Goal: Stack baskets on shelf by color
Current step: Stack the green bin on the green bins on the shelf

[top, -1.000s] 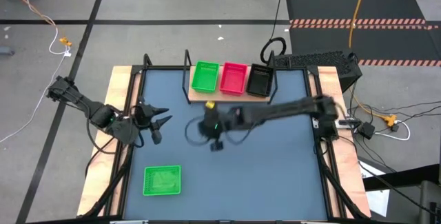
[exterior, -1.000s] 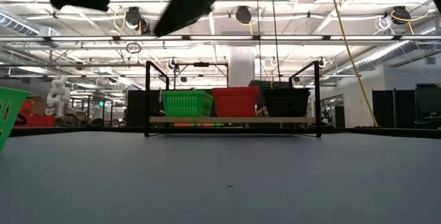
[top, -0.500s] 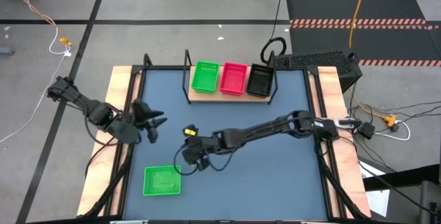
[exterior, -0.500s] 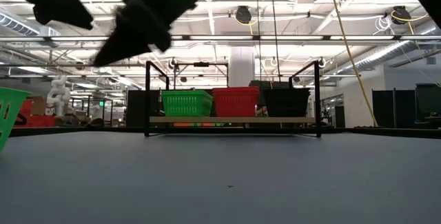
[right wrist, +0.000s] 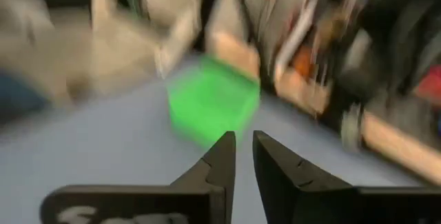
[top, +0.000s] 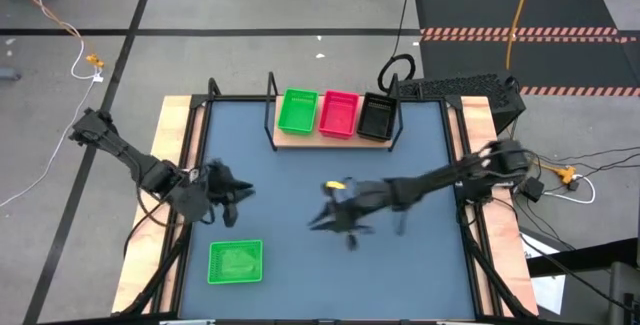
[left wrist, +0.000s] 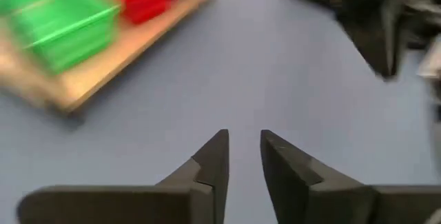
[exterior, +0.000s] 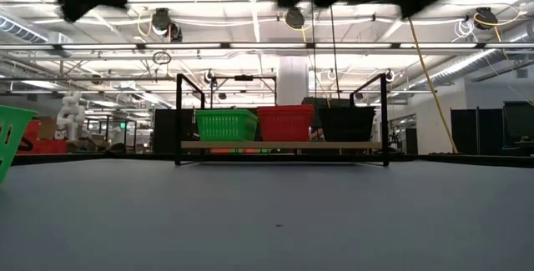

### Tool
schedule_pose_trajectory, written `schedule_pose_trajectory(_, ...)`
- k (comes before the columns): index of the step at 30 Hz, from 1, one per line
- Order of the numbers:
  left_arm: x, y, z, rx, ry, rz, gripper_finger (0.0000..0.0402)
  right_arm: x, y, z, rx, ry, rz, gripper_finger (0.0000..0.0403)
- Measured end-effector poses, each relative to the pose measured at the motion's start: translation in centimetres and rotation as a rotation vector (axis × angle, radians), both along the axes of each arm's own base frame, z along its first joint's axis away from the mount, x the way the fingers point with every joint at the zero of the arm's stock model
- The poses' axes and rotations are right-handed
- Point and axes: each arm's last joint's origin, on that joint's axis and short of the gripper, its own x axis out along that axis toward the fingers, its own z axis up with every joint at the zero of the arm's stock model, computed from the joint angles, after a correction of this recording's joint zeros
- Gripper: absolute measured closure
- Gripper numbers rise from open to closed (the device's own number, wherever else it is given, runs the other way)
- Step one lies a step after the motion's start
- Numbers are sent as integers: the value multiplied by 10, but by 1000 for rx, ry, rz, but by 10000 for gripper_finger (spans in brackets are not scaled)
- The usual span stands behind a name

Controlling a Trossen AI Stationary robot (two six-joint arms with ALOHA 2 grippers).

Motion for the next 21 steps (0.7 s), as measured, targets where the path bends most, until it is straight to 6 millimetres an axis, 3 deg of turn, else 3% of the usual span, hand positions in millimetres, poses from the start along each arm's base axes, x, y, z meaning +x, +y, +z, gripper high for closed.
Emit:
schedule_pose_trajectory(4, 35, -27, 16, -9, -201, -334, 352, -60, -1, -9, 148, -260, 75, 372)
schedule_pose_trajectory(7, 52, -54, 23, 11, -372, -613, 374, -98, -2, -26, 230, -260, 103, 382)
schedule_pose_trajectory(9, 56, -68, 19, 28, -397, -750, 389, -118, 1, -33, 259, -253, 120, 389)
schedule_pose_trajectory(11, 58, -75, 10, 65, -351, -834, 397, -129, 4, -35, 268, -266, 149, 393)
schedule_pose_trajectory(15, 54, -69, -22, 106, -32, -890, 389, -139, 6, -38, 271, -260, 166, 401)
schedule_pose_trajectory(18, 48, -62, -39, 40, 178, -847, 382, -139, 6, -45, 260, -204, 165, 402)
schedule_pose_trajectory(21, 42, -66, -43, -120, 270, -900, 386, -138, 5, -49, 246, -167, 117, 402)
